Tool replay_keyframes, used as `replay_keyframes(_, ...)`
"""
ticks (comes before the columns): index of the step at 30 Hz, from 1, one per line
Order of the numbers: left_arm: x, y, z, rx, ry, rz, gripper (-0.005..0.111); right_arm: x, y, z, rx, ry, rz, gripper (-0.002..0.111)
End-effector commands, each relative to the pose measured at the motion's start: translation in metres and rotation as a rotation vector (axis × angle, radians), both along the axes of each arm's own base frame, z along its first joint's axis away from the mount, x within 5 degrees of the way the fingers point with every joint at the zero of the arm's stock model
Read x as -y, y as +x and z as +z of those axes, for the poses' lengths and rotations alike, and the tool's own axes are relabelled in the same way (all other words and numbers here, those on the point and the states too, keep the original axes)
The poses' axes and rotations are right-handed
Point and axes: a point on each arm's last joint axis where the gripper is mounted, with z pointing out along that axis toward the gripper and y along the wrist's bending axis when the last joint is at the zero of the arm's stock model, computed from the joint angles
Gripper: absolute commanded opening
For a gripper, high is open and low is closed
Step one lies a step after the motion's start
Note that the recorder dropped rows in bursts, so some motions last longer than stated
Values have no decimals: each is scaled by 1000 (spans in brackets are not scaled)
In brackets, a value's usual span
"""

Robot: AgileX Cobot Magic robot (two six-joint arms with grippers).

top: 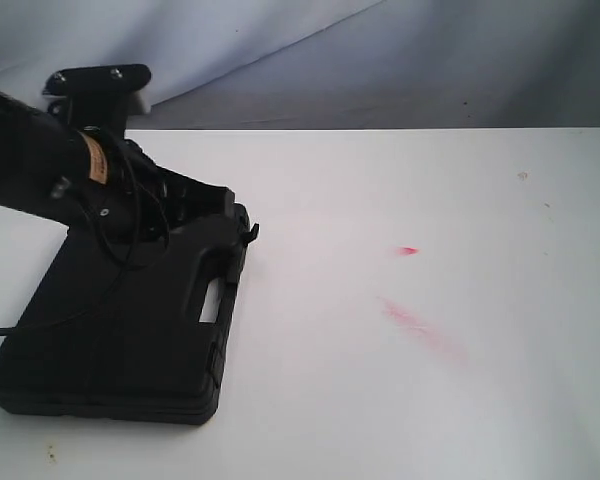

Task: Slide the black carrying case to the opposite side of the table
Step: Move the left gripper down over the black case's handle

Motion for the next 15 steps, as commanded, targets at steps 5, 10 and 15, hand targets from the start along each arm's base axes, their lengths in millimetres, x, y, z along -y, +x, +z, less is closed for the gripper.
replay_keyframes(5, 15, 17, -30, -29, 22, -14, 0, 0, 0, -1, 1, 9, -6, 0)
replay_keyframes(10, 17, 27, -42, -166, 153, 3, 0, 0, 0, -1, 1, 9, -6, 0)
replay_keyframes(15, 27, 36, -49, -226, 154, 15, 0, 0, 0, -1, 1, 9, -6, 0)
